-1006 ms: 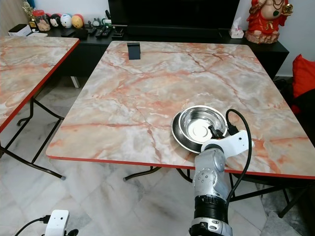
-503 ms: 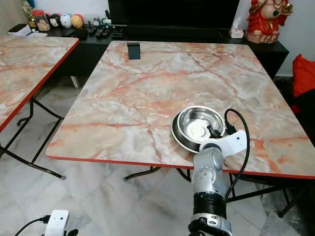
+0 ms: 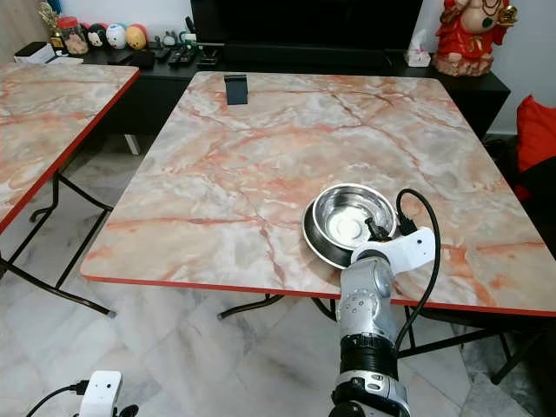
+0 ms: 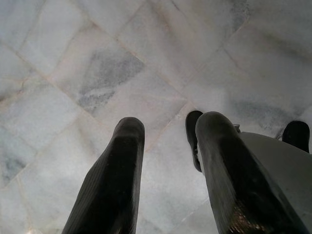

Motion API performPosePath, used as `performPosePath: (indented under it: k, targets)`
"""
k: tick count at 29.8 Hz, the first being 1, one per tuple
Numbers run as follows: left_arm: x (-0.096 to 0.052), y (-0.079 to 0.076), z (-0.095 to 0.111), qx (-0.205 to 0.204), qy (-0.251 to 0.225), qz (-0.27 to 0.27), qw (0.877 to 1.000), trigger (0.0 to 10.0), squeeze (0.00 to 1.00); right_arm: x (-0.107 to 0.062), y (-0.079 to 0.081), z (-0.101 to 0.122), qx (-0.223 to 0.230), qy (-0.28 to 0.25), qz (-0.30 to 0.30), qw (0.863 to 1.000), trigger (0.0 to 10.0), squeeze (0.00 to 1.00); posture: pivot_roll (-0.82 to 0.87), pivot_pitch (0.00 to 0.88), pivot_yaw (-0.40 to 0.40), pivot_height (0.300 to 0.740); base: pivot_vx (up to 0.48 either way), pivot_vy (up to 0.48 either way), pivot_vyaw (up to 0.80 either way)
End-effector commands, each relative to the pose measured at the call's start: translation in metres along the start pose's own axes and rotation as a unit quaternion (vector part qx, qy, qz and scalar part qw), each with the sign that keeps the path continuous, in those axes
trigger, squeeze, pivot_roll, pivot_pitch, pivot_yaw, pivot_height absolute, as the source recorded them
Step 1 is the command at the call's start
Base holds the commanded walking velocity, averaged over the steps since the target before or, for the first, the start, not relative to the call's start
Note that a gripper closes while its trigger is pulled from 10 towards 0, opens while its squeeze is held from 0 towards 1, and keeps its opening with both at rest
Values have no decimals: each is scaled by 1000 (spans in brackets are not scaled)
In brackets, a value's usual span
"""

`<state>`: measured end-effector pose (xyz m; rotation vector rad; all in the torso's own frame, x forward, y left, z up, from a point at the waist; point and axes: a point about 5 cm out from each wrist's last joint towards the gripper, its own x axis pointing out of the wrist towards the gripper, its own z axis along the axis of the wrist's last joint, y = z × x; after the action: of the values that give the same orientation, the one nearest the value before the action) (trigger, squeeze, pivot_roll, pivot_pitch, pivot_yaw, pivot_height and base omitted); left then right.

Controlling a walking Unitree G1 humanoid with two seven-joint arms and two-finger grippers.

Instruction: Setting the table

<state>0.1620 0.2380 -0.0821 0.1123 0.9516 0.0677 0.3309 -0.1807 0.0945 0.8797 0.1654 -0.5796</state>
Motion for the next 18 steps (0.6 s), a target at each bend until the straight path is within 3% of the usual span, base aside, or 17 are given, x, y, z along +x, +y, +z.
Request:
performPosePath:
  k: [1, 2, 3, 4, 7, 8, 9, 10, 18]
  targets:
    - [-1, 1, -6, -3, 12, 2, 1000, 10000, 0, 2, 6, 5, 10, -9, 10, 1000, 10000, 0, -41, 0, -2, 740, 0, 0, 0]
    - [-1, 1, -5, -3, 12, 2, 1000, 10000, 0, 2, 7, 5, 10, -10, 11, 1000, 10000, 373, -39, 0, -2, 740, 0, 0, 0]
    - [-1, 1, -5, -3, 12, 2, 1000, 10000, 0, 2, 7, 5, 10, -10, 11, 1000, 10000, 373, -39, 0, -2, 740, 0, 0, 0]
    - [-1, 1, -5, -3, 11, 2, 1000, 10000, 0, 2, 7, 6, 9, -12, 10, 1000, 10000, 1000, -38, 0, -3, 740, 0, 0, 0]
    - [-1, 1, -6, -3, 11, 2, 1000, 10000, 0, 2, 5, 6, 6, -13, 4, 1000, 10000, 1000, -38, 0, -2, 740, 0, 0, 0]
    - [-1, 1, -6, -3, 12, 2, 1000, 10000, 0, 2, 5, 5, 5, -12, 1, 1000, 10000, 569, -37, 0, -2, 740, 0, 0, 0]
    - [-1, 1, -6, -3, 12, 2, 1000, 10000, 0, 2, 4, 5, 5, -12, 1, 1000, 10000, 569, -38, 0, -1, 740, 0, 0, 0]
    - [-1, 1, -6, -3, 12, 2, 1000, 10000, 0, 2, 4, 5, 5, -12, 0, 1000, 10000, 0, -38, 0, -1, 740, 0, 0, 0]
    - [-1, 2, -6, -2, 13, 3, 1000, 10000, 0, 3, 3, 4, 6, -14, -2, 1000, 10000, 0, -36, 0, 0, 740, 0, 0, 0]
